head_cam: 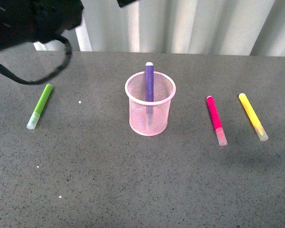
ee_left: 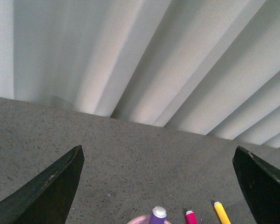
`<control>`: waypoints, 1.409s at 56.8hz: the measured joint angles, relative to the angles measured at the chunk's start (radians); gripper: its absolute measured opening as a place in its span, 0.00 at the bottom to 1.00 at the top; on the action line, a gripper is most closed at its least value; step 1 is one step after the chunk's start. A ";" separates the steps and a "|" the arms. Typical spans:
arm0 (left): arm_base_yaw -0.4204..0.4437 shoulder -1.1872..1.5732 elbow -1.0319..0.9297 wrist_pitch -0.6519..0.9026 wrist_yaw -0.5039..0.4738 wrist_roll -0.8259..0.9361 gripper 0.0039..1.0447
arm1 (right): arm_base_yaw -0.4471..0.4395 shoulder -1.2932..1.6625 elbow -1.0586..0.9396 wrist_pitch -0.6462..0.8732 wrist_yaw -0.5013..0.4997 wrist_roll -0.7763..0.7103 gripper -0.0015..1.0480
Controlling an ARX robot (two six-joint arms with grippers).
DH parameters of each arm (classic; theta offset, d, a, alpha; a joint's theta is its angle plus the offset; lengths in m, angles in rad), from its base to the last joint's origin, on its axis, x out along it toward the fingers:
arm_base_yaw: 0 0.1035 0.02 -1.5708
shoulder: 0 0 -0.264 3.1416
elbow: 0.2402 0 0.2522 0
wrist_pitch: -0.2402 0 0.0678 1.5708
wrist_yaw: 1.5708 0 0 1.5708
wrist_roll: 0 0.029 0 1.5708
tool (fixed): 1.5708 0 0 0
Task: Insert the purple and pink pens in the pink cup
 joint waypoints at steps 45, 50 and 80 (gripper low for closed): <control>0.344 -0.466 -0.510 0.131 0.037 0.398 0.32 | 0.000 0.000 0.000 0.000 0.000 0.000 0.93; 0.344 -0.487 -0.560 0.170 0.037 0.405 0.18 | 0.000 0.000 0.000 0.000 0.000 0.000 0.93; 0.344 -0.938 -0.723 -0.134 0.036 0.419 0.03 | 0.000 0.000 0.000 0.000 0.000 0.000 0.93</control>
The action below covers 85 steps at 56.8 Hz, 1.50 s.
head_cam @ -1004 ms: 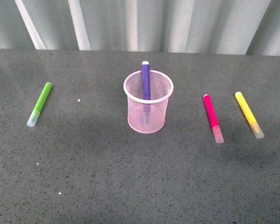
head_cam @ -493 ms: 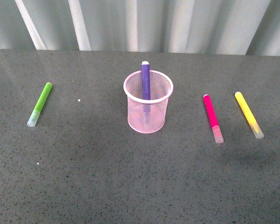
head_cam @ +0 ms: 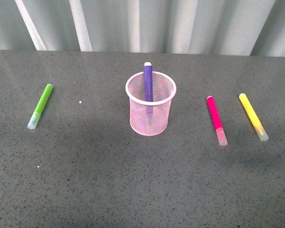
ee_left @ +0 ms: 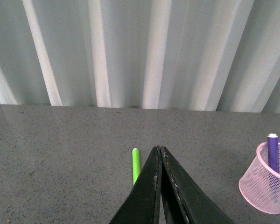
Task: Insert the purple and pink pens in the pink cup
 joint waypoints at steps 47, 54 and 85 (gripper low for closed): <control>0.000 -0.498 -0.005 -0.456 0.000 0.000 0.03 | 0.000 0.000 0.000 0.000 0.000 0.000 0.93; 0.000 -0.544 -0.005 -0.502 0.000 0.000 0.03 | 0.000 0.000 0.000 0.000 0.000 0.000 0.93; 0.000 -0.808 -0.004 -0.771 -0.001 0.000 0.03 | 0.000 0.000 0.000 0.000 0.000 0.000 0.93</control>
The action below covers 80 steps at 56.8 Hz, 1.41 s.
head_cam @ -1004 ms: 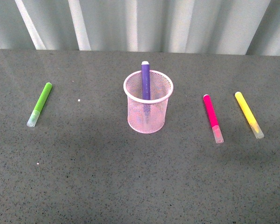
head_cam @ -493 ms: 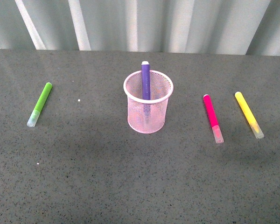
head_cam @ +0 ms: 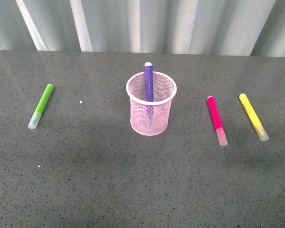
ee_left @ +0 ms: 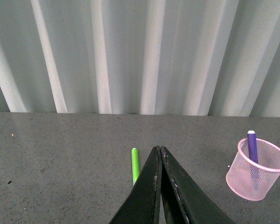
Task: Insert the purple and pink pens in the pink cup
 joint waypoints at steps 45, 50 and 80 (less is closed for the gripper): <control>0.000 0.000 0.000 -0.003 0.000 0.000 0.89 | -0.004 0.093 0.043 -0.053 0.050 -0.042 0.93; 0.000 0.000 0.000 -0.003 0.001 0.002 0.93 | -0.079 0.348 0.137 0.110 0.012 -0.066 0.93; 0.000 0.000 0.000 -0.003 0.000 0.003 0.94 | -0.005 1.515 0.743 0.230 0.064 0.048 0.93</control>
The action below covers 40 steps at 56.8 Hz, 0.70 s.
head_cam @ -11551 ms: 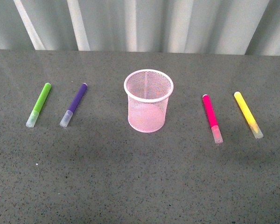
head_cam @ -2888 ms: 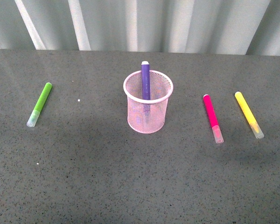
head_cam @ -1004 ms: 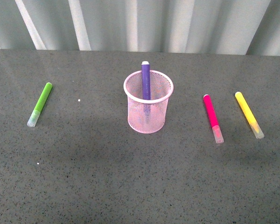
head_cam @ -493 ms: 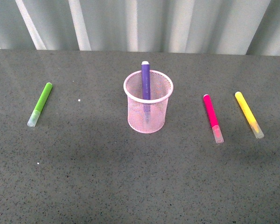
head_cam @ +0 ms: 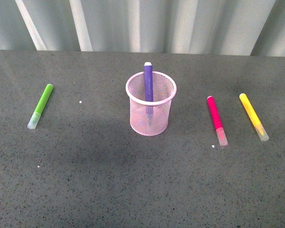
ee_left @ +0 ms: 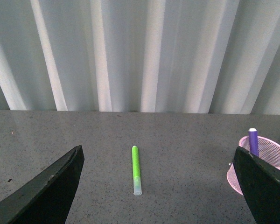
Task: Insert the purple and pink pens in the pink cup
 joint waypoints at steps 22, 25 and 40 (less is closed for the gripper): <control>0.000 0.000 0.000 0.000 0.000 0.000 0.94 | 0.088 0.368 0.195 -0.089 -0.008 0.138 0.93; 0.000 0.000 0.000 0.000 0.000 0.000 0.94 | 0.103 0.414 0.219 -0.096 -0.015 0.157 0.93; 0.000 0.000 0.000 0.000 0.000 0.000 0.94 | 0.158 0.531 0.289 -0.100 -0.050 0.191 0.93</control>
